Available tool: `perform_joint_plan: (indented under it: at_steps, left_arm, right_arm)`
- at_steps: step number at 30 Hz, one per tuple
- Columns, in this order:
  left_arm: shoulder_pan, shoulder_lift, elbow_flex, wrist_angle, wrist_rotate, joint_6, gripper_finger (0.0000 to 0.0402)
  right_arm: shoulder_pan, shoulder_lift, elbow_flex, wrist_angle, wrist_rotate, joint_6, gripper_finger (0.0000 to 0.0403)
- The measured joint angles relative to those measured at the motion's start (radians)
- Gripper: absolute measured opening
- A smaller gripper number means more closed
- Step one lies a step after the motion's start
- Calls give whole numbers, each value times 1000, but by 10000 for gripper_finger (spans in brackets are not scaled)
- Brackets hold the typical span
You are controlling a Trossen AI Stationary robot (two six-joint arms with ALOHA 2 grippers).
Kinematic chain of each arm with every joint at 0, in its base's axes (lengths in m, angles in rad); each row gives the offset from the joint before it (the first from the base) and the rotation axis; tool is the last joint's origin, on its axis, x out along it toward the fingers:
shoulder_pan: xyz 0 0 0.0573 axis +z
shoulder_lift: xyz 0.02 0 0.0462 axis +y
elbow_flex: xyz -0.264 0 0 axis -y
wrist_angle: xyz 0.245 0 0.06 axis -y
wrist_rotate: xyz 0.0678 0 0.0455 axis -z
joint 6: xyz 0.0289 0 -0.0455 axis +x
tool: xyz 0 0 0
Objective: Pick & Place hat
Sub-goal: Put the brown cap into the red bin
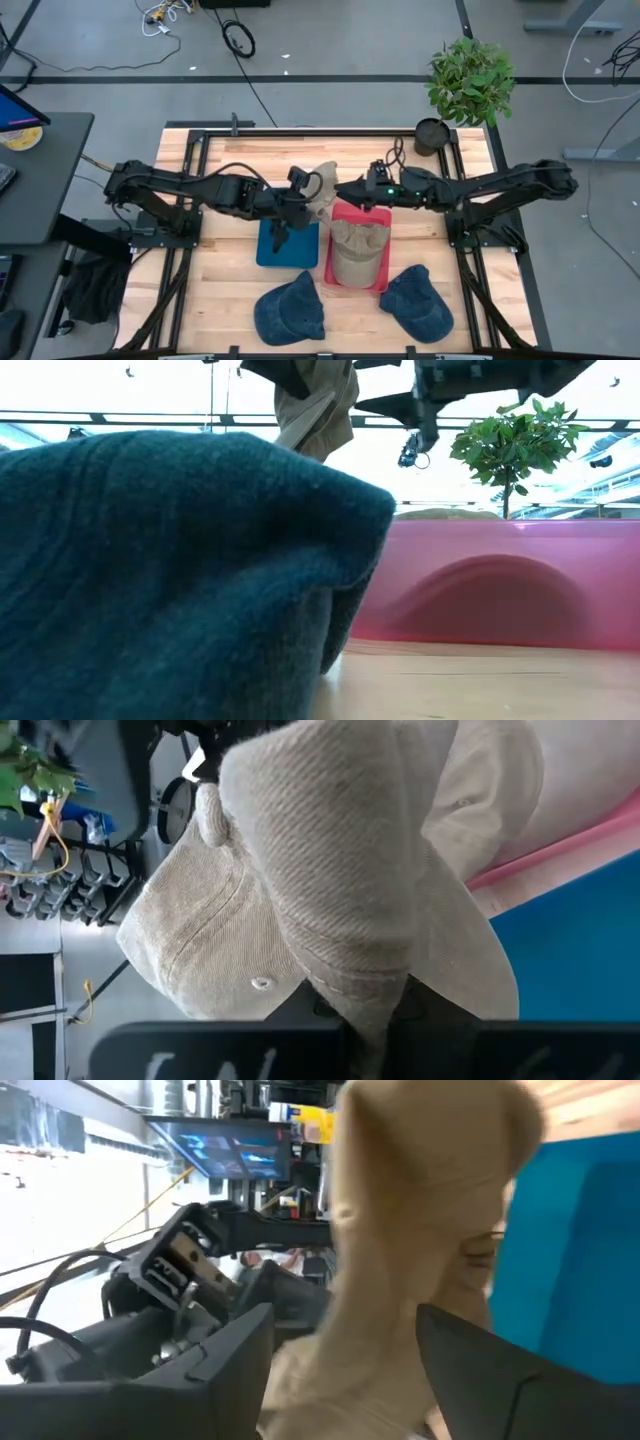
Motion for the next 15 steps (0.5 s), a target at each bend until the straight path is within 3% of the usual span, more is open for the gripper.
perform_joint_plan:
  at_steps: [6, 9, 12, 15]
  left_arm:
    - [0, 0, 0, 0, 1, 22, 8]
    - [-1, 0, 0, -4, 12, 26, 8]
    - [0, 0, 0, -28, 21, 24, 8]
    - [0, 0, 0, -43, 21, 4, 8]
  right_arm:
    - [-20, 133, 119, -15, -37, -28, 235]
    - [-29, 172, 141, -1, -37, -45, 209]
    - [-37, 171, 143, 8, -37, -67, 148]
    - [-37, 168, 143, 8, -37, -103, 53]
